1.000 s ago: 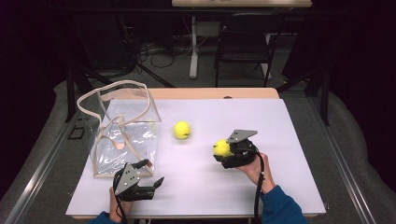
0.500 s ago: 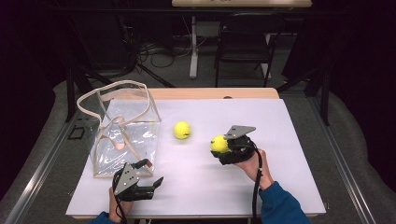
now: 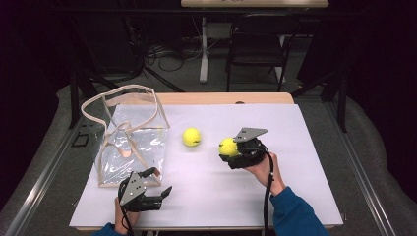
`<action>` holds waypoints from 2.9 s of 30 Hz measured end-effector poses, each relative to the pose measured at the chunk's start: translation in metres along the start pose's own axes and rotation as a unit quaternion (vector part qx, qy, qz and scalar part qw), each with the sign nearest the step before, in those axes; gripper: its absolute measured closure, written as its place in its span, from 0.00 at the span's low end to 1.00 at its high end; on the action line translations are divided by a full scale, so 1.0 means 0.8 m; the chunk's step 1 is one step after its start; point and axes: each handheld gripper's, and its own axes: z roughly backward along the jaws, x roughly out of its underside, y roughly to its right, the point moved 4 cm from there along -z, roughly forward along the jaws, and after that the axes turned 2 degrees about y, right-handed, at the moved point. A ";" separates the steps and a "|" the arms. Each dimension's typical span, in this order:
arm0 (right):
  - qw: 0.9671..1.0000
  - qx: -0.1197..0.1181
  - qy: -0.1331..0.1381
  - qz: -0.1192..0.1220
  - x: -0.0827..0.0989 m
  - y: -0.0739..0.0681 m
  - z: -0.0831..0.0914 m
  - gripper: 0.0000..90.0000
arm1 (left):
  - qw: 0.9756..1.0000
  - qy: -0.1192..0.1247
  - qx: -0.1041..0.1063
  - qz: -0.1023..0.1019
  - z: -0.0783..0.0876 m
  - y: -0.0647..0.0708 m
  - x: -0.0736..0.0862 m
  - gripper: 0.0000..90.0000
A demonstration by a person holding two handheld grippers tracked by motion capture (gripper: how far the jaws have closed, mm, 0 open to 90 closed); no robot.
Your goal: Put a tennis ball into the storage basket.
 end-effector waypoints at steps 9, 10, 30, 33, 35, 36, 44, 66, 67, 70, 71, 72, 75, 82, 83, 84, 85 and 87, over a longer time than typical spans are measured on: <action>1.000 -0.002 0.000 0.005 -0.005 -0.001 -0.007 0.29 | 1.000 -0.001 0.001 0.004 -0.001 0.000 0.001 0.18; 1.000 -0.003 0.000 0.004 -0.006 -0.001 -0.008 0.29 | 1.000 -0.002 0.001 0.004 -0.001 0.000 0.001 0.18; 1.000 0.001 0.005 0.011 -0.031 0.006 -0.011 0.29 | 1.000 -0.003 0.002 0.004 -0.002 0.000 0.002 0.18; 1.000 -0.003 0.007 0.010 -0.036 0.007 -0.012 0.29 | 1.000 -0.003 0.001 0.004 -0.002 0.000 0.002 0.18; 1.000 -0.003 0.007 0.012 -0.038 0.008 -0.013 0.29 | 1.000 -0.004 0.003 0.001 -0.002 0.001 0.001 0.18; 1.000 -0.002 0.006 0.012 -0.040 0.008 -0.014 0.29 | 1.000 -0.004 0.002 0.001 -0.002 0.001 0.001 0.18; 1.000 -0.002 0.005 0.017 -0.049 0.008 -0.017 0.29 | 1.000 -0.003 0.000 0.004 -0.002 0.000 0.002 0.18; 1.000 -0.002 0.005 0.030 -0.071 0.006 -0.025 0.29 | 1.000 -0.002 0.000 0.004 -0.002 -0.001 0.002 0.18; 1.000 -0.003 0.006 0.028 -0.073 0.005 -0.025 0.29 | 1.000 -0.003 0.001 0.005 -0.002 -0.001 0.002 0.18; 1.000 -0.006 0.007 0.030 -0.076 0.005 -0.027 0.29 | 1.000 -0.003 0.001 0.003 -0.002 0.000 0.001 0.18; 1.000 -0.006 0.006 0.029 -0.077 0.005 -0.027 0.29 | 1.000 -0.002 0.001 0.004 -0.002 0.000 0.001 0.18; 0.999 -0.007 0.005 0.031 -0.078 0.005 -0.028 0.29 | 1.000 -0.002 0.001 0.003 -0.002 0.000 0.001 0.18; 0.999 -0.008 0.003 0.032 -0.080 0.004 -0.030 0.29 | 1.000 -0.002 0.001 0.005 -0.002 -0.001 0.002 0.18; 0.999 -0.012 0.004 0.034 -0.089 0.003 -0.035 0.29 | 1.000 -0.002 0.002 0.004 -0.003 0.000 0.001 0.18; 0.999 -0.012 0.002 0.036 -0.090 0.003 -0.035 0.29 | 1.000 -0.002 0.002 0.004 -0.003 0.000 0.001 0.18; 0.999 -0.013 0.002 0.037 -0.091 0.002 -0.036 0.29 | 1.000 -0.003 0.001 0.004 -0.003 0.000 0.002 0.18; 0.999 -0.014 0.002 0.036 -0.092 0.002 -0.036 0.29 | 1.000 -0.003 0.001 0.004 -0.002 -0.001 0.002 0.18; 0.999 -0.014 0.001 0.038 -0.094 0.002 -0.037 0.29 | 1.000 -0.001 0.001 0.005 -0.002 -0.001 0.002 0.18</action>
